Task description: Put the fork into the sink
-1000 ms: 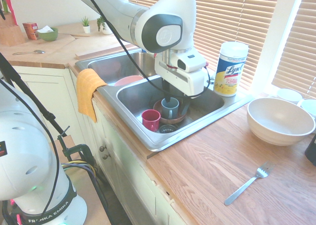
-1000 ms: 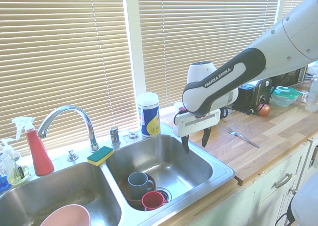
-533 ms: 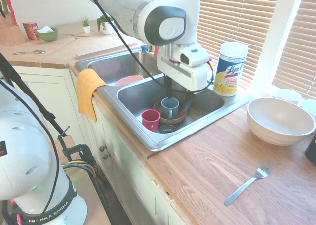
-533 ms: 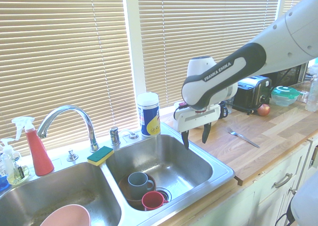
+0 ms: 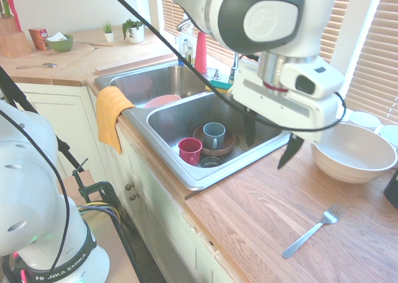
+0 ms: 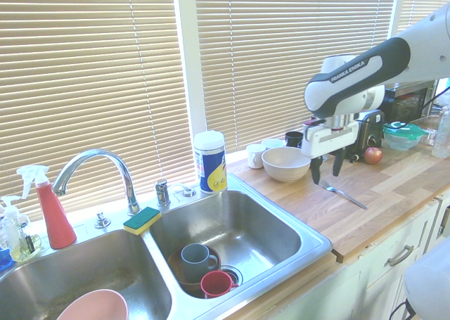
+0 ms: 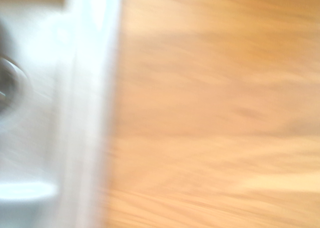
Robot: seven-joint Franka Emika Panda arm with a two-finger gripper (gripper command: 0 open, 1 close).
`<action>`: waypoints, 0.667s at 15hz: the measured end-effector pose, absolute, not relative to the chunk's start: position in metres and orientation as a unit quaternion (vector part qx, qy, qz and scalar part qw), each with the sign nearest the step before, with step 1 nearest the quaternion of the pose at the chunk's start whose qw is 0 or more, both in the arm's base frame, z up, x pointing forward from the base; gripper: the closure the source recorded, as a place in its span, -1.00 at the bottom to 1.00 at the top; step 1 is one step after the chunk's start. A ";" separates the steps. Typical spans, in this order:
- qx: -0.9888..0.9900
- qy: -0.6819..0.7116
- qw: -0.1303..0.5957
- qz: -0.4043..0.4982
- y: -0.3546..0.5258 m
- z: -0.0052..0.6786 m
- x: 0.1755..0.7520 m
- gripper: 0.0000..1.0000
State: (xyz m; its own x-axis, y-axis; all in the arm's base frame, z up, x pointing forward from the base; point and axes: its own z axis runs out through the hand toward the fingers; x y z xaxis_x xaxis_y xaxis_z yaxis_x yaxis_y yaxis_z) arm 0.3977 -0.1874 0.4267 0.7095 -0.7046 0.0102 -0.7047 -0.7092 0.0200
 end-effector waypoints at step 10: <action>0.908 -0.418 0.009 0.026 -0.251 0.351 0.405 -1.00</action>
State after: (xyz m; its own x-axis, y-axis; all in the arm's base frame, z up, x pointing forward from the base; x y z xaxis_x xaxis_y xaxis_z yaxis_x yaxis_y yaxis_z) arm 0.4052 -0.2513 0.3514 0.6500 -0.7580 0.0549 -0.7589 -0.6512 -0.0060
